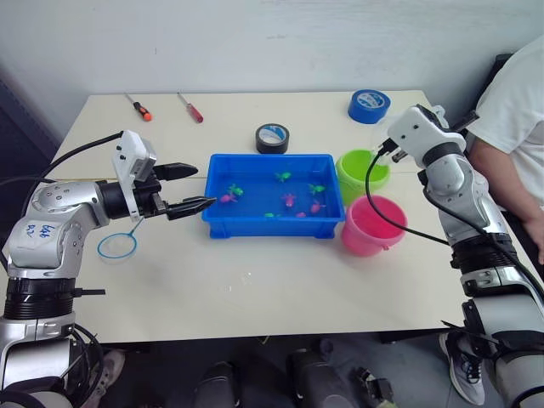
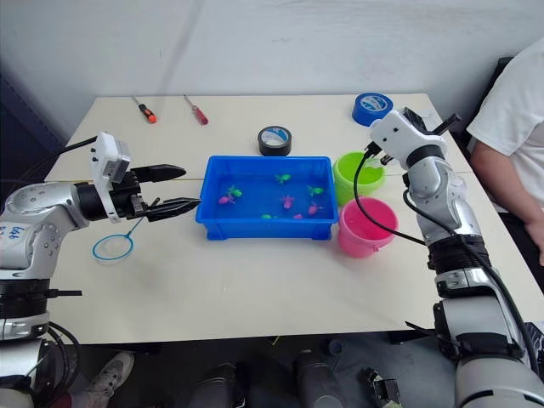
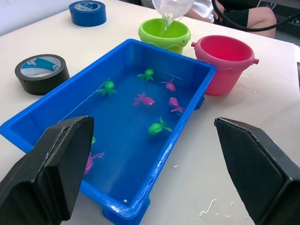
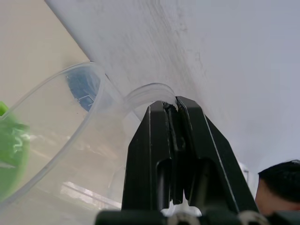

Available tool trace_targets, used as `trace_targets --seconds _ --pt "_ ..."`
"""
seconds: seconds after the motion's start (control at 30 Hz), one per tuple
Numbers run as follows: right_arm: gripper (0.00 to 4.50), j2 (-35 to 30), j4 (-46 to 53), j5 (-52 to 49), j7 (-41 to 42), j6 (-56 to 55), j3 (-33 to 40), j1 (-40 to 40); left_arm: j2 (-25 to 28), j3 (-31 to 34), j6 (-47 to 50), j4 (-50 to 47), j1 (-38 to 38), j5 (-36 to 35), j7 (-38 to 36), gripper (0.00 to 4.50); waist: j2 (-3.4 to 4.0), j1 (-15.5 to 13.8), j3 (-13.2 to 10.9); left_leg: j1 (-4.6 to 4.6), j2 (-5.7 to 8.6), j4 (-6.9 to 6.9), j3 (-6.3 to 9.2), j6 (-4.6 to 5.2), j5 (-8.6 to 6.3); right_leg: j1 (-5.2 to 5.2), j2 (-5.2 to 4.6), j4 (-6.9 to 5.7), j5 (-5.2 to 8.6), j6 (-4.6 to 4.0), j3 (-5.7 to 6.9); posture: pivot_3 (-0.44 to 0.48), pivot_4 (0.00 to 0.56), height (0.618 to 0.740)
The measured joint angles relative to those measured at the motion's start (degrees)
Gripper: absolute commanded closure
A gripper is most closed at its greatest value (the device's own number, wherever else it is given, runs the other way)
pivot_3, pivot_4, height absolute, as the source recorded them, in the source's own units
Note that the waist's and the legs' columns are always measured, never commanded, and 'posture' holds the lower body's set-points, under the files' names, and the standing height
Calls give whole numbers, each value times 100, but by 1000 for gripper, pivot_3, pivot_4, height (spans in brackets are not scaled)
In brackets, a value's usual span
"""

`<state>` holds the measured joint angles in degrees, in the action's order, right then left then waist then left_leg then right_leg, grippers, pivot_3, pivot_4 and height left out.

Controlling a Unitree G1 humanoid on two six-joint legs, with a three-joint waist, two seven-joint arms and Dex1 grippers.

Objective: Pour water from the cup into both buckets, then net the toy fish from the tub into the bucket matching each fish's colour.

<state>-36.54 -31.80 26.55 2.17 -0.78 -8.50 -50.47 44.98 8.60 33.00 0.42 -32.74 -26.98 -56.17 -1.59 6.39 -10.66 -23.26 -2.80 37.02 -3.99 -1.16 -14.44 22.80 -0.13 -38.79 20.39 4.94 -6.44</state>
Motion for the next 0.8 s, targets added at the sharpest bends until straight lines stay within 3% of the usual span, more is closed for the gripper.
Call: trace_targets --seconds 0.8 --pt "4480 -171 -1 602 -141 -434 -229 -39 2 37 -61 -3 8 -10 12 0 0 -2 0 0 0 1 0 -1 0 0 0 0 0 0 0 0 150 734"
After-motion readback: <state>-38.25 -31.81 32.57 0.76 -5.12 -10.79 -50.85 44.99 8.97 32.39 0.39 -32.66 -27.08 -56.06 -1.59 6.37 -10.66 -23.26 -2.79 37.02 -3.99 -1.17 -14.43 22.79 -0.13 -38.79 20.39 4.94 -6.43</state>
